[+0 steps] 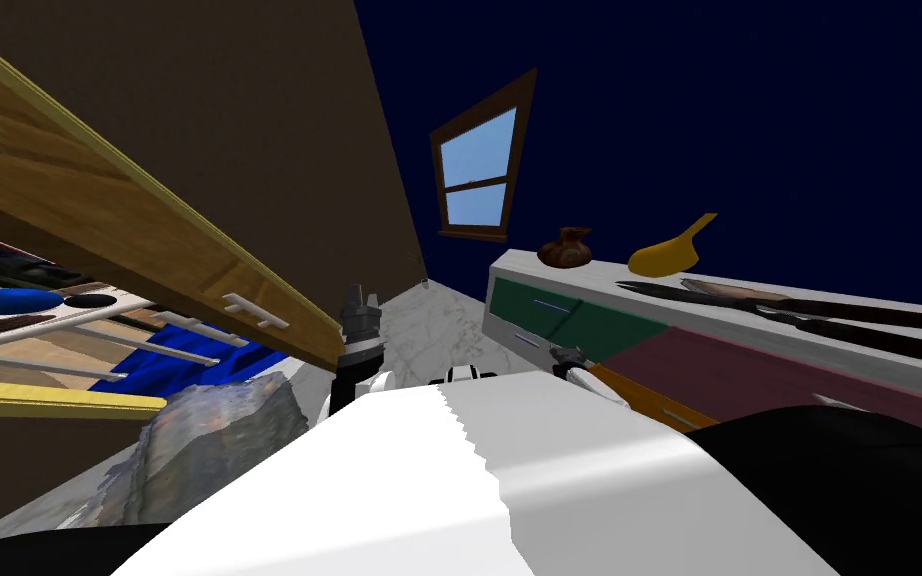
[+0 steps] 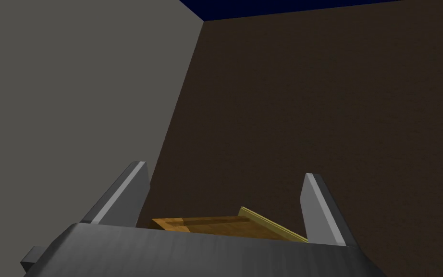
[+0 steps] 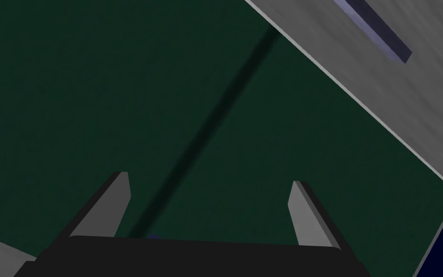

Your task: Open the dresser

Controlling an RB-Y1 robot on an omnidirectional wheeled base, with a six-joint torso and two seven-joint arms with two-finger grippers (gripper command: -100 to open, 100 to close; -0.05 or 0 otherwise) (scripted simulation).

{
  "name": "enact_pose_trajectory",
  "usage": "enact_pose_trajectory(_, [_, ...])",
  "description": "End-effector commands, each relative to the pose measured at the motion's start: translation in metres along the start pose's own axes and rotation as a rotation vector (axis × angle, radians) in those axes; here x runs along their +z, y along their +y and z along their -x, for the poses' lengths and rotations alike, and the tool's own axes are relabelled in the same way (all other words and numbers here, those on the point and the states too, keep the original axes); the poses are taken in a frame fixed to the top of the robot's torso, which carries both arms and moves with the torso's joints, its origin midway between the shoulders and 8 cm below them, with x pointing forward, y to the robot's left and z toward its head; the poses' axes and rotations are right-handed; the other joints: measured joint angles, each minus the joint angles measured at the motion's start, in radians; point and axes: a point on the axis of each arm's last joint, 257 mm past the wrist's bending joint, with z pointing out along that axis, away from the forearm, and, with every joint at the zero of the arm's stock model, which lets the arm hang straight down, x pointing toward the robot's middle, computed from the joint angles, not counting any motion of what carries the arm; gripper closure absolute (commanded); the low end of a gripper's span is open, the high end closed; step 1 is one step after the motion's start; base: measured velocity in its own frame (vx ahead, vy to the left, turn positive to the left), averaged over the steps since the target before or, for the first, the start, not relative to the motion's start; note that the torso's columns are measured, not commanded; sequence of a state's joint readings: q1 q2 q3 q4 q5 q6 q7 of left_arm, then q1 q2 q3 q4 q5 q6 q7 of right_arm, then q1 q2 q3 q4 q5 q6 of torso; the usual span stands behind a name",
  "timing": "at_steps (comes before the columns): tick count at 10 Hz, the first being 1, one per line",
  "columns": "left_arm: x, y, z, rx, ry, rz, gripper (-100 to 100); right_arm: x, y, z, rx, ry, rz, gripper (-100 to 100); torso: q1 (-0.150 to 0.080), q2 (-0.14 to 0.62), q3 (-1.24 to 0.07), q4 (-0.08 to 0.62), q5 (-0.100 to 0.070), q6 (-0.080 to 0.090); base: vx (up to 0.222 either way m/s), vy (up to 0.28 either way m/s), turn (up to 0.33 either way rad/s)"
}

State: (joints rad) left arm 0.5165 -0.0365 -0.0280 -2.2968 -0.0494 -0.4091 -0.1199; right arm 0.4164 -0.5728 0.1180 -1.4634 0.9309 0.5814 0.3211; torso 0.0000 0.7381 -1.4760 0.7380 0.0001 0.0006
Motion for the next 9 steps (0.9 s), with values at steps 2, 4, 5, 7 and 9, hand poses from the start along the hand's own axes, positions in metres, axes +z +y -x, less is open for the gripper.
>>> enact_pose_trajectory(2, [0.000, 0.000, 0.000, 0.000, 0.000, 0.000, 0, 0.012, -0.053, -0.006, -0.183, 0.005, -0.151, -100, 0.001, -0.001, -0.001, 0.000, 0.000, -0.001, 0.046, 0.080, 0.313])
enact_pose_trajectory(4, [0.000, 0.000, 0.000, 0.000, 0.000, 0.000, 0, 0.014, -0.073, -0.009, -0.239, 0.013, -0.207, -100, -0.001, 0.000, 0.000, 0.000, 0.000, 0.000, 0.029, 0.049, 0.141])
enact_pose_trajectory(5, [0.000, 0.000, 0.000, 0.000, 0.000, 0.000, 0, 0.016, -0.087, -0.008, -0.288, 0.012, -0.247, -100, -0.001, 0.001, 0.001, 0.000, -0.001, -0.001, 0.037, 0.055, 0.329])
enact_pose_trajectory(7, [0.000, 0.000, 0.000, 0.000, 0.000, 0.000, 0, 0.018, -0.117, -0.003, -0.378, 0.008, -0.332, -100, 0.001, -0.001, 0.000, 0.000, 0.000, -0.001, 0.056, 0.059, 0.280])
enact_pose_trajectory(9, [0.000, 0.000, 0.000, 0.000, 0.000, 0.000, 0, 0.019, -0.129, 0.001, -0.418, 0.004, -0.369, -100, -0.001, 0.000, 0.000, 0.000, 0.000, 0.000, 0.040, 0.030, 0.117])
